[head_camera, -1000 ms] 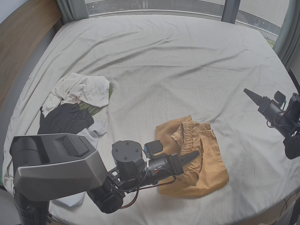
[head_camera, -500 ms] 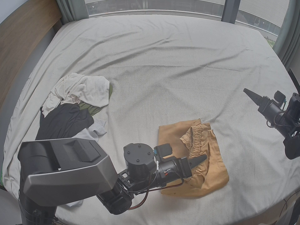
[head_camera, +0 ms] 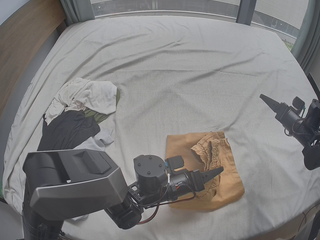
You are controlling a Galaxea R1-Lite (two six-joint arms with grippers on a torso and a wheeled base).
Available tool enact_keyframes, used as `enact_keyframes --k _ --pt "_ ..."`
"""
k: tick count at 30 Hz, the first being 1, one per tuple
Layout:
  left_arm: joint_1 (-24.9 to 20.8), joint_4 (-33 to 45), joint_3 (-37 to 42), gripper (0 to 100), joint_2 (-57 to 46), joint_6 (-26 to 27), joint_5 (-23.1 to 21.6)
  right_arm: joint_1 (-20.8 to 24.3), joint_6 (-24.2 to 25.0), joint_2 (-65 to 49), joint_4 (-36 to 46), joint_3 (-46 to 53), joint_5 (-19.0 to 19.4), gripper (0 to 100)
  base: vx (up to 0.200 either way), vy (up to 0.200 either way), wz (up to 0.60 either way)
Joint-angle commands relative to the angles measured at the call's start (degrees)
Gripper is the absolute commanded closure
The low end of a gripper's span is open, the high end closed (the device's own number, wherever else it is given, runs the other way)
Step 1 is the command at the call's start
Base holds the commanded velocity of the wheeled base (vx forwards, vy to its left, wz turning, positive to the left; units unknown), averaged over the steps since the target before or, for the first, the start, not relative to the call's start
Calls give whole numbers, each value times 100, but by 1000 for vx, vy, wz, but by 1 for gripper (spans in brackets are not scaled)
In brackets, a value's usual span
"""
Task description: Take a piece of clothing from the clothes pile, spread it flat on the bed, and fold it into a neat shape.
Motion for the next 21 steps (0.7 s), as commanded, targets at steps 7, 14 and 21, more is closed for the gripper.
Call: enact_keyframes --k 7,14,21 --pt "17 1 36 0 -58 11 230 10 1 -30 -1 8 3 0 0 0 0" --pt "123 -8 352 0 -428 178 265 19 1 -21 -1 26 -5 0 0 0 0" --pt "378 -8 1029 0 -1377 187 265 54 1 -21 -1 79 -5 0 0 0 0"
